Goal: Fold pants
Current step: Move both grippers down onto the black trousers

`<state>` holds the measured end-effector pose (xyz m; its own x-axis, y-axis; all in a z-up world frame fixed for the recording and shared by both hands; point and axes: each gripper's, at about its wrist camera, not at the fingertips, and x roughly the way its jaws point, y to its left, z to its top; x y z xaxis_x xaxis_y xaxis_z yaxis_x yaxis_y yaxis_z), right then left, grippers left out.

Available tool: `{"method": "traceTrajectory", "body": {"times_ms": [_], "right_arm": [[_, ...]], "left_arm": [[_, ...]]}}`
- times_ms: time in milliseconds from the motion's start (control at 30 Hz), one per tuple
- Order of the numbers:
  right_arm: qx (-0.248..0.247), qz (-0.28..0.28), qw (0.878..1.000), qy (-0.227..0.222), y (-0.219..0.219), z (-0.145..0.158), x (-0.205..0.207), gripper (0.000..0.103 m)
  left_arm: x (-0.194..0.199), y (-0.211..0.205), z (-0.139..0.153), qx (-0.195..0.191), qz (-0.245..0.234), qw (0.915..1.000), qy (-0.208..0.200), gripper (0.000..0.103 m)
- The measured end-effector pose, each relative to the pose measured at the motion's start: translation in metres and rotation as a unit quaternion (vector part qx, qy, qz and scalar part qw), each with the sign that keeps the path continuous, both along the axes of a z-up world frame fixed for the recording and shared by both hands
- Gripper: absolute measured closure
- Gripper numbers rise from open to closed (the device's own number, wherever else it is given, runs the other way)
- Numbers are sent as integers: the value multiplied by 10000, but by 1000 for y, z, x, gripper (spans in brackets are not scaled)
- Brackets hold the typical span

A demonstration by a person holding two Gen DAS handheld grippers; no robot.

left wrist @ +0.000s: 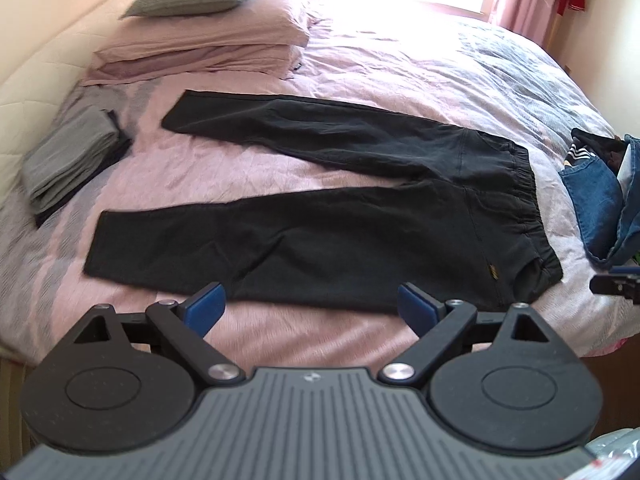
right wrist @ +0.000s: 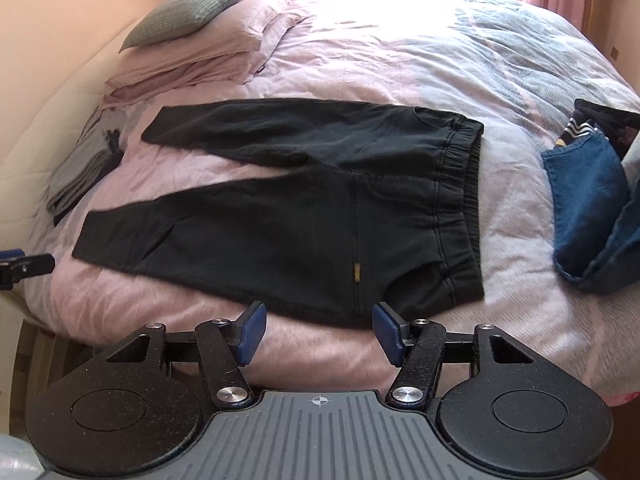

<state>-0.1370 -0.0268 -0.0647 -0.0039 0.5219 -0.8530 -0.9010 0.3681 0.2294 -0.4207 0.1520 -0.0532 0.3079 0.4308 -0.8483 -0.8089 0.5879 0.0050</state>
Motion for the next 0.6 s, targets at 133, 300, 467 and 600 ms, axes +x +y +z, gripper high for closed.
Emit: {"method": "traceTrajectory", "body": {"times_ms": [133, 300, 467, 600], "right_arm": [[-170, -462, 9988, 76, 47, -22, 16, 47], [-374, -740, 9963, -235, 107, -41, 36, 47], [-343, -894, 9949, -327, 151, -67, 60, 47], [-439, -788, 9955, -286, 187, -101, 82, 47]], "left_arm": [[13, 74, -26, -108, -367, 9993, -31, 13], [39, 175, -56, -271, -841, 9961, 19, 15], [79, 255, -90, -144, -1603, 9869, 92, 16], [121, 304, -126, 20, -2273, 9737, 152, 22]]}}
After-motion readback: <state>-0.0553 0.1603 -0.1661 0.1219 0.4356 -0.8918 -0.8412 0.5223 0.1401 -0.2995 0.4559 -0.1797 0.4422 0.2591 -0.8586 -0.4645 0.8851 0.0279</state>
